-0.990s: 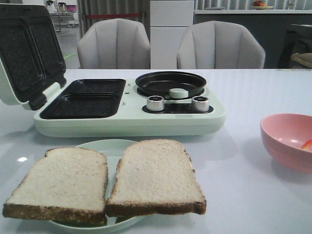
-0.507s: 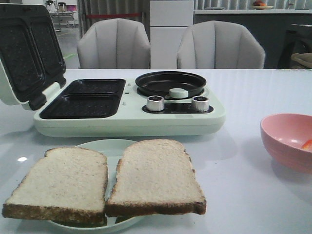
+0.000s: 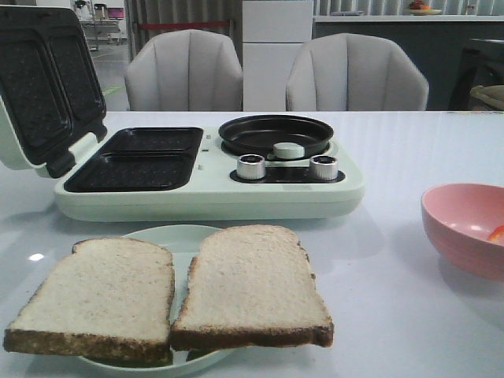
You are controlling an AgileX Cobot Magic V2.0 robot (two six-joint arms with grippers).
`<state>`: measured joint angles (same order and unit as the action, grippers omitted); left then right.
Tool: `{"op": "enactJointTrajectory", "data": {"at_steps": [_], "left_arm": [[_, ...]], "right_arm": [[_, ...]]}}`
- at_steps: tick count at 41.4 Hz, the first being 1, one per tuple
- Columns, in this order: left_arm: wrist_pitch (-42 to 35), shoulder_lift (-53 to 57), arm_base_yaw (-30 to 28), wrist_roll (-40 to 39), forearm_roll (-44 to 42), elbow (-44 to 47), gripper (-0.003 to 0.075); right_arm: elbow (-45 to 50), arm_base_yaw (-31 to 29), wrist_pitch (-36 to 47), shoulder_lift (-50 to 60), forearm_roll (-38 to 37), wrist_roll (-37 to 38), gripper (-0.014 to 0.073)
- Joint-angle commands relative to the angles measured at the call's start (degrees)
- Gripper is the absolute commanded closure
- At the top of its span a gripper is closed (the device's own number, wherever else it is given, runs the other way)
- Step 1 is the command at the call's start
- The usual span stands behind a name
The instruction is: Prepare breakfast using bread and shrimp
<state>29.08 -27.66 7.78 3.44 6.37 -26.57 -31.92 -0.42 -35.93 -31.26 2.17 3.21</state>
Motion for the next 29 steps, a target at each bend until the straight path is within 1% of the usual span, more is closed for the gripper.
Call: {"op": "enactJointTrajectory", "data": {"at_steps": [1, 3, 6, 8, 11, 13, 18, 23, 26, 29], "left_arm": [[-4.54, -2.01, 0.34, 3.99, 0.74, -1.60, 0.0134], [-4.25, -2.63, 0.71, 6.86, 1.67, -1.60, 0.0139], [-4.78, -3.36, 2.77, 10.60, 2.34, -1.81, 0.0139], [-4.78, -4.04, 5.52, 13.42, 2.19, -1.81, 0.0139], [-4.52, -5.36, 10.16, 15.36, 1.17, -1.81, 0.0139], [-3.97, -6.70, 13.99, 16.34, -0.99, -1.81, 0.0139], [-3.31, -10.60, 23.60, 16.36, -8.75, -1.69, 0.0139], [-3.22, -16.14, 32.08, 16.36, -13.76, -1.69, 0.0139], [-2.92, -19.71, 35.46, 14.99, -17.26, -1.69, 0.0144], [-2.80, -23.69, 37.86, 10.49, -21.97, -1.69, 0.0175]], "right_arm": [[-1.68, -0.17, 5.83, -1.67, 0.11, -0.16, 0.0037], [-1.68, -0.17, 6.94, -2.26, 0.11, -0.16, 0.0035], [-1.68, -0.17, 8.10, -3.09, 0.16, -0.16, 0.0036], [-1.68, -0.17, 8.10, -3.33, 0.16, -0.16, 0.0036], [-1.68, -0.17, 7.95, -3.46, 0.16, -0.16, 0.0036], [-1.68, -0.17, 7.95, -3.46, 0.16, -0.16, 0.0036], [-1.68, -0.17, 7.95, -3.46, 0.16, -0.16, 0.0036], [-1.68, -0.17, 7.95, -3.46, 0.16, -0.16, 0.0036], [-1.68, -0.17, 7.95, -3.46, 0.16, -0.16, 0.0036], [-1.68, -0.17, 7.95, -3.46, 0.16, -0.16, 0.0036]]}}
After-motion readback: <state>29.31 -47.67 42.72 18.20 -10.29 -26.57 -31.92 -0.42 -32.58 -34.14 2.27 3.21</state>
